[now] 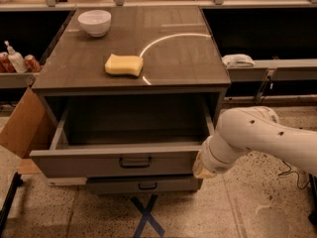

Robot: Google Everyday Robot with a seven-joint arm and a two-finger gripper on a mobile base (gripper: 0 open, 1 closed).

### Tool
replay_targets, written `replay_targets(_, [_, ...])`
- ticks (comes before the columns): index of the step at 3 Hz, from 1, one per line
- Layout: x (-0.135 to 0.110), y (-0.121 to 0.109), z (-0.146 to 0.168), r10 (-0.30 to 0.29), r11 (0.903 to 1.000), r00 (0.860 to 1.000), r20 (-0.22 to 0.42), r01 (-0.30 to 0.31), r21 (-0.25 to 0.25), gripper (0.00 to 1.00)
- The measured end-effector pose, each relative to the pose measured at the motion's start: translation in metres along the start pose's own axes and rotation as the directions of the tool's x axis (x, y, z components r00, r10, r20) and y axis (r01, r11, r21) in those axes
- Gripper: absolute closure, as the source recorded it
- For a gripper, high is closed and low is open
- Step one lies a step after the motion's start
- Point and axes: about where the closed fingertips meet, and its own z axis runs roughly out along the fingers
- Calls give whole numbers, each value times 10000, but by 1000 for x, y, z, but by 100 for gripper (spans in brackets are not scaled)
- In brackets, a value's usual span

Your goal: Close top drawer

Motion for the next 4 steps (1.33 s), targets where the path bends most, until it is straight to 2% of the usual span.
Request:
replay_targets(1, [-12, -29, 12, 162, 9999, 9990, 410, -162, -4, 100])
replay_targets(2, [-12, -30, 12, 162, 9999, 9990, 413, -162, 0, 100])
replay_targets(3, [-14, -36, 12, 185, 9994, 9980, 606, -203, 291, 100])
replay_targets(4, [-14, -63, 4, 146, 9932, 9969, 776, -234, 1142, 100])
